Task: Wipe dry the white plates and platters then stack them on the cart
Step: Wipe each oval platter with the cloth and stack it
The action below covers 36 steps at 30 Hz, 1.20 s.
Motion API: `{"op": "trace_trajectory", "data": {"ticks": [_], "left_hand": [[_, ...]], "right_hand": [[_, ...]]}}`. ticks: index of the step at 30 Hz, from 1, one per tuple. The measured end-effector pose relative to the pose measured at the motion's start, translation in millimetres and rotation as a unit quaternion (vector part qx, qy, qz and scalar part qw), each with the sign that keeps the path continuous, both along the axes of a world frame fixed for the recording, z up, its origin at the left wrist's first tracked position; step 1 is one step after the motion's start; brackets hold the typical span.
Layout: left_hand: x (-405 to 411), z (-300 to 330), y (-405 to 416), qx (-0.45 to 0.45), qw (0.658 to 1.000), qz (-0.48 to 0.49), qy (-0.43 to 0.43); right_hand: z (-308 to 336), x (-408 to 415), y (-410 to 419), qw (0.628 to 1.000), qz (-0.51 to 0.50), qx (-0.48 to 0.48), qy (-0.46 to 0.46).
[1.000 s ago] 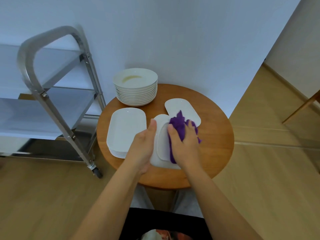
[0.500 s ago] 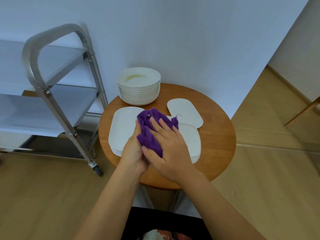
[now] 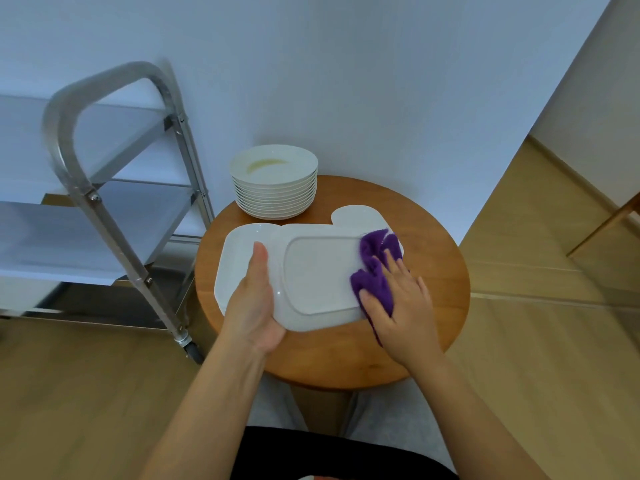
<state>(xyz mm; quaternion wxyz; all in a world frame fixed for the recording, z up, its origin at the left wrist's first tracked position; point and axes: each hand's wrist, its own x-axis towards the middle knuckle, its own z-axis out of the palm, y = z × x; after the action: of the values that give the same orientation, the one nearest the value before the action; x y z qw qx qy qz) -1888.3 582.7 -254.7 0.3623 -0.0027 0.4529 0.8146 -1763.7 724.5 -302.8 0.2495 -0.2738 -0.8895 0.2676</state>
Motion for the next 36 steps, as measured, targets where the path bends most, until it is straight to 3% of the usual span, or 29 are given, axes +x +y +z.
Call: {"op": "trace_trajectory", "data": {"ticks": [2,5,10,12,14,16,21,23,24,26,28,29,30,32,34,36], "left_hand": [[8,4,6,-0.026,0.998,0.013,0.064],[25,11,19,-0.070,0.982,0.026,0.173],[49,25,30,-0.129,0.927,-0.027,0.351],[55,24,31,-0.159,0.882,-0.060,0.439],[56,14,29,-0.200,0.809,-0.085,0.546],[51,5,25,-0.228,0.738,-0.121,0.624],[37,-1,22,-0.280,0.606,-0.210,0.715],[39,-8,21,-0.291,0.621,-0.181,0.705],[40,-12,19,-0.284,0.651,-0.146,0.689],[43,-16,17,-0.279,0.743,-0.032,0.607],[40,-12,16,-0.263,0.885,0.025,0.383],[36,-8,17,-0.203,0.954,0.016,0.220],[31,-8,17,-0.108,0.992,-0.005,0.069],[24,-10,13,0.049,0.993,-0.048,-0.094],[19,-13,9,0.112,0.987,-0.044,-0.110],[14,-15,4,0.121,0.989,-0.035,-0.071]], "right_hand": [[5,-4,-1,0.985,-0.050,-0.161,0.026],[17,-14,-11,0.907,-0.075,-0.401,0.105],[36,-17,-29,0.797,-0.013,-0.583,0.155],[42,-14,-34,0.752,0.033,-0.622,0.215],[47,-9,-38,0.710,0.049,-0.658,0.246],[47,-6,-38,0.690,0.034,-0.678,0.252],[44,3,-37,0.662,0.000,-0.700,0.269],[38,7,-37,0.636,-0.010,-0.716,0.288],[36,8,-36,0.623,-0.011,-0.721,0.305],[35,11,-35,0.605,-0.008,-0.723,0.333],[33,13,-33,0.603,-0.007,-0.721,0.340],[32,15,-33,0.609,-0.005,-0.722,0.327],[31,16,-33,0.617,0.000,-0.724,0.306],[29,16,-33,0.639,0.005,-0.729,0.245],[30,16,-29,0.676,-0.021,-0.711,0.195],[32,15,-19,0.723,-0.086,-0.662,0.179]]}}
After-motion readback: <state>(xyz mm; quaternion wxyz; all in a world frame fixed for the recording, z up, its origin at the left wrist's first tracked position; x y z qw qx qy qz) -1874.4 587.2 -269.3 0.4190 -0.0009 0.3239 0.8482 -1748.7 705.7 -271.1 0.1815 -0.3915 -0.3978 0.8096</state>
